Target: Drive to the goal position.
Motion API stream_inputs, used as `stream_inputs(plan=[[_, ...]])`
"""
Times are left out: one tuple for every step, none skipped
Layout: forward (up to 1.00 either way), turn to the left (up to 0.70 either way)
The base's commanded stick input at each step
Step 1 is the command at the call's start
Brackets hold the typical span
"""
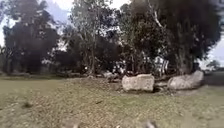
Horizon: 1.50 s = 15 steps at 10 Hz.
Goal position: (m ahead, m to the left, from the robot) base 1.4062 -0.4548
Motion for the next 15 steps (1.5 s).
stream_inputs(plan=[[0.00, -0.50], [0.00, -0.50], [0.00, -0.50], [0.00, 0.00], [0.00, 0.00], [0.00, 0.00], [0.00, 0.00], [0.00, 0.00], [0.00, 0.00], [0.00, 0.00], [0.00, 0.00], [0.00, 0.00], [0.10, 0.00], [0.50, 0.00], [0.50, 0.00]])
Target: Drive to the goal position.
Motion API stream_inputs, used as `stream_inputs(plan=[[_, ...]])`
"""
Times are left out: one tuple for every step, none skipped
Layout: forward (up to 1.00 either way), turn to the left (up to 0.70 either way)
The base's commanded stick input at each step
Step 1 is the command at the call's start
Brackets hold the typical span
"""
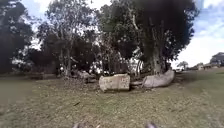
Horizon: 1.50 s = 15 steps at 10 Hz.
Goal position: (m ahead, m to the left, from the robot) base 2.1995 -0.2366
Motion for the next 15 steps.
stream_inputs(plan=[[0.50, 0.00], [0.50, 0.00], [0.50, 0.19], [0.50, 0.50], [0.50, 0.50], [0.50, 0.50], [0.50, 0.50], [0.50, 0.50], [0.50, 0.50], [0.50, 0.50], [0.50, 0.50], [0.50, 0.50], [0.50, 0.21], [0.50, 0.00], [0.50, 0.00]])
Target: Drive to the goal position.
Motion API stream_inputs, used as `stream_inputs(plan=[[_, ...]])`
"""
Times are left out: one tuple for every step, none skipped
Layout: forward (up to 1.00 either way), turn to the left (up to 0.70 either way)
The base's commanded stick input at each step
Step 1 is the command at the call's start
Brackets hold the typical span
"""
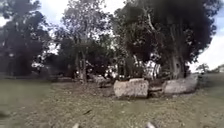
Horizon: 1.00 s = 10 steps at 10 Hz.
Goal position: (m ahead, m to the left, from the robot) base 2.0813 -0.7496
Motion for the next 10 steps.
stream_inputs(plan=[[0.50, 0.00], [0.50, 0.00], [0.50, 0.00], [0.50, 0.00], [0.50, 0.00], [0.50, 0.00], [0.50, 0.00], [0.50, 0.50], [0.50, 0.50], [0.50, 0.50]])
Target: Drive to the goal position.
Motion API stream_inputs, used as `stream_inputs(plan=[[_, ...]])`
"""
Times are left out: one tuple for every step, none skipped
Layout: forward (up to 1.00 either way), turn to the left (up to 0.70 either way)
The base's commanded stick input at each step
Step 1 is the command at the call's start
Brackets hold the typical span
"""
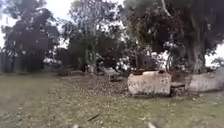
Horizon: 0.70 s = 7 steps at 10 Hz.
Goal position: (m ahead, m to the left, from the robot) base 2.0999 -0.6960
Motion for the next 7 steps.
stream_inputs(plan=[[0.50, 0.50], [0.50, 0.50], [0.50, 0.50], [0.50, 0.50], [0.50, 0.50], [0.50, 0.50], [0.50, 0.50]])
